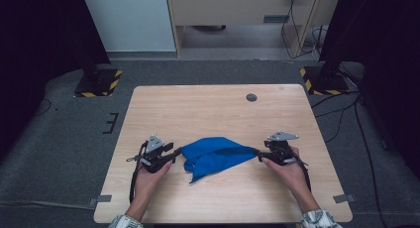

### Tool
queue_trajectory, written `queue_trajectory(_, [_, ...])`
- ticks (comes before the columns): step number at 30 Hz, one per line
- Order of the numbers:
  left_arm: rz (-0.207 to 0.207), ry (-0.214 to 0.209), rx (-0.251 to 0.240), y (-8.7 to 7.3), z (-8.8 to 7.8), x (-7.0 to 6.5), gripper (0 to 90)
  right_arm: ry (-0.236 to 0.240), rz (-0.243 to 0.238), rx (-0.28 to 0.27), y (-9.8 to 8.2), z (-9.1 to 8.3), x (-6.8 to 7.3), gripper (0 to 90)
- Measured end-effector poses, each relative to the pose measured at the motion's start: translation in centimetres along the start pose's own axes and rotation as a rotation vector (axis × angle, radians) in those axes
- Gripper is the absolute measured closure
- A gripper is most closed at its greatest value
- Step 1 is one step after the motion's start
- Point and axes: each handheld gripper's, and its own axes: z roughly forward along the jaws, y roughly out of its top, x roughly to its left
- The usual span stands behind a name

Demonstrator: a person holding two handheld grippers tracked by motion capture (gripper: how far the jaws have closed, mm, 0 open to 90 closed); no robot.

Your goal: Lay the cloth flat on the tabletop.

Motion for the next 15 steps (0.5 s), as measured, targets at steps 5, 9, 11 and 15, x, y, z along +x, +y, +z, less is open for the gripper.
queue_trajectory(5, [0.004, -0.009, 0.006, -0.2, -0.3, -0.1, 55.4, 0.026, -0.015, 0.022, -0.7, 0.4, 0.2, 42.8])
queue_trajectory(9, [0.004, -0.026, -0.001, -0.1, -0.4, -0.4, 56.8, 0.039, -0.042, 0.038, -1.0, 0.9, 0.8, 48.7])
queue_trajectory(11, [0.01, -0.041, 0.003, -0.1, -0.3, -0.5, 62.0, 0.052, -0.061, 0.047, -1.1, 1.2, 1.2, 52.4])
queue_trajectory(15, [0.016, -0.048, 0.003, 0.0, -0.2, -0.8, 61.6, 0.049, -0.09, 0.07, -1.2, 1.6, 1.5, 61.3])
